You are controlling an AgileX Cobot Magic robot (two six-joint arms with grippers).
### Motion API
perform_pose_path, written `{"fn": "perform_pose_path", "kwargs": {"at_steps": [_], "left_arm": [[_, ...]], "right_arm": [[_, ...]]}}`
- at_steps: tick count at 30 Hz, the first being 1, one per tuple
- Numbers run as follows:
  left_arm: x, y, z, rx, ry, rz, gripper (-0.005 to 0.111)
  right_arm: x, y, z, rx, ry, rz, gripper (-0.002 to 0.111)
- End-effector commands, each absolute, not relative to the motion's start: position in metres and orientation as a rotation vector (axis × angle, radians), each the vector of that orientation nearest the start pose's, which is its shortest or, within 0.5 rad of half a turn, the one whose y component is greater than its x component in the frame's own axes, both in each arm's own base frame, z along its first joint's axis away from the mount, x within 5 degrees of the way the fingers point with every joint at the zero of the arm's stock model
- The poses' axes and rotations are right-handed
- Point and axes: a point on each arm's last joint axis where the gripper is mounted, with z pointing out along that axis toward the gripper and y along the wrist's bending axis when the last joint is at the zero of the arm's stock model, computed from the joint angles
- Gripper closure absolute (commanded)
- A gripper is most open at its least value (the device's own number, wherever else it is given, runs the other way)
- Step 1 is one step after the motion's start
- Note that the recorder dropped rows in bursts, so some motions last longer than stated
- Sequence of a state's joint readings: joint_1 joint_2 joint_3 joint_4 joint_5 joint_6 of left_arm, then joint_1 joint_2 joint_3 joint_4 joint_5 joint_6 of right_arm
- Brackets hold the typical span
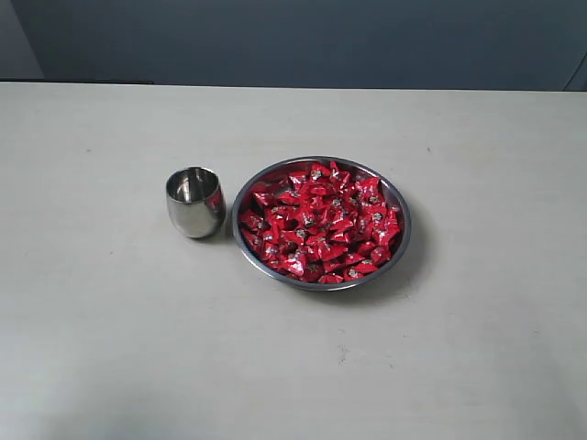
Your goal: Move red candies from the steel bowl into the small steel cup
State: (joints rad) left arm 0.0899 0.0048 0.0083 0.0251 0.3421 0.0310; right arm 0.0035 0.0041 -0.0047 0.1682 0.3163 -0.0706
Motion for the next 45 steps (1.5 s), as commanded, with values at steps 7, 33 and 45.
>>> {"fn": "perform_pose_path", "kwargs": {"at_steps": [7,33,45], "left_arm": [[0.053,0.005,0.183,-0.036,1.821,0.109,0.106],[0.053,0.005,0.183,-0.036,1.821,0.109,0.106],[0.053,0.005,0.183,-0.036,1.821,0.109,0.106]], "right_arm": [[0.057,0.005,0.197,0.040,1.810,0.109,0.108],[0.114,0.005,0.330,0.039,1.772,0.108,0.108],[0.114,0.005,0.330,0.051,1.767,0.125,0.108]]}}
